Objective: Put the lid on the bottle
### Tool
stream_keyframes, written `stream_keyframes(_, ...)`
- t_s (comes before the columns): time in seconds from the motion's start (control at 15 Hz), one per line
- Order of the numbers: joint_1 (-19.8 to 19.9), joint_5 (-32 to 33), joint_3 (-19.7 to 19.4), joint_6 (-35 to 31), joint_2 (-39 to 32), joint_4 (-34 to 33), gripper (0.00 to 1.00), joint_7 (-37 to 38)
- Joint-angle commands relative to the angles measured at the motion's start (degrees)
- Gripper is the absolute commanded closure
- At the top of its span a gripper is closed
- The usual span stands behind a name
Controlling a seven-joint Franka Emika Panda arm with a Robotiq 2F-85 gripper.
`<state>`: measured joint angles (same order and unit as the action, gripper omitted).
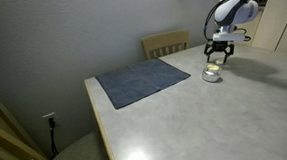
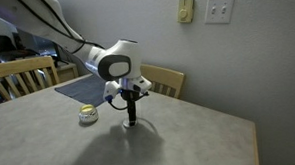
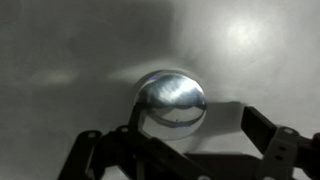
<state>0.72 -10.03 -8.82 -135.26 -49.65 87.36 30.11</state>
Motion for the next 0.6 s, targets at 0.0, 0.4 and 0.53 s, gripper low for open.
stream_keyframes(0.0,-2.1,1.0,-2.3,-1.5,-0.6,1.0,0.00,5.4)
stream_keyframes(0.4,-3.7,1.9,-3.5,-3.1,1.5,5.0,0.00,10.6)
stream_keyframes(0.53,-3.2,1.9,-3.2,-3.1,1.7,5.4,0.00,10.9)
